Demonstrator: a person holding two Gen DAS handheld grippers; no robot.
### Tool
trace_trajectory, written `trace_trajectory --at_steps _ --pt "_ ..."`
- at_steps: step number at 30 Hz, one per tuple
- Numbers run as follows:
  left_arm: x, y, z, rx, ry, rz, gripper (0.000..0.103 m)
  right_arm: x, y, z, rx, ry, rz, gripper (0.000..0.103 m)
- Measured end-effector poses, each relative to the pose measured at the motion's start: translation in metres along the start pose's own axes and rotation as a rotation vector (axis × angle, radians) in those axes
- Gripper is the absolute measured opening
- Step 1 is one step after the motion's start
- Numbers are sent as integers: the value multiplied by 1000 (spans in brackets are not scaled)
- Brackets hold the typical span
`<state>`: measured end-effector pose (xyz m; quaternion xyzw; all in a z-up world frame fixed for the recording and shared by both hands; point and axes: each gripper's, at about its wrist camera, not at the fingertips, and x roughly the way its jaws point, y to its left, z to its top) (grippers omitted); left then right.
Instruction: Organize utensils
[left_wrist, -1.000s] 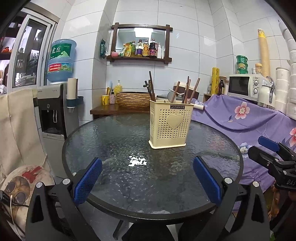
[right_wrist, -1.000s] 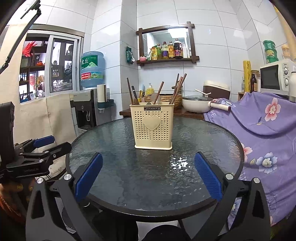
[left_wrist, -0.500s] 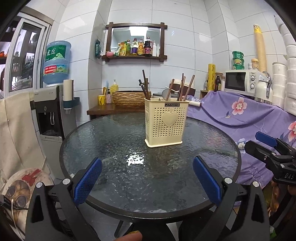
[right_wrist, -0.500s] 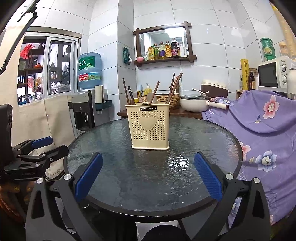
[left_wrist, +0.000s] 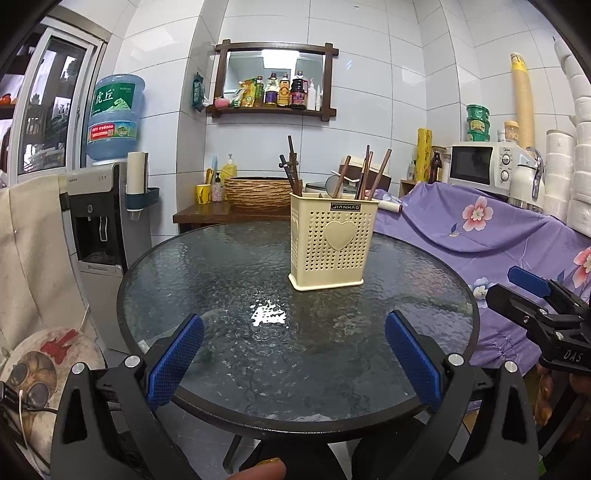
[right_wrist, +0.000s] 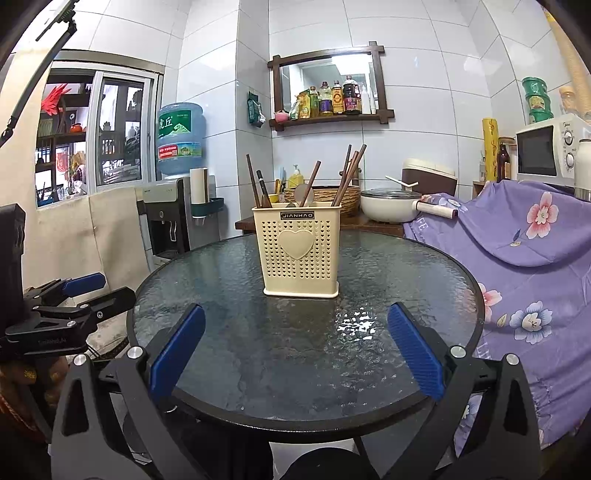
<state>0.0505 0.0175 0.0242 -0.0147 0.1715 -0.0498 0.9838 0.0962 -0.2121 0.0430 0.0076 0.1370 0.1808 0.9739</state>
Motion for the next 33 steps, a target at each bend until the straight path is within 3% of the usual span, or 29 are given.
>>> trace_trajectory --at_steps 33 --pt "3 4 3 -33 17 16 97 6 -5 2 8 25 3 97"
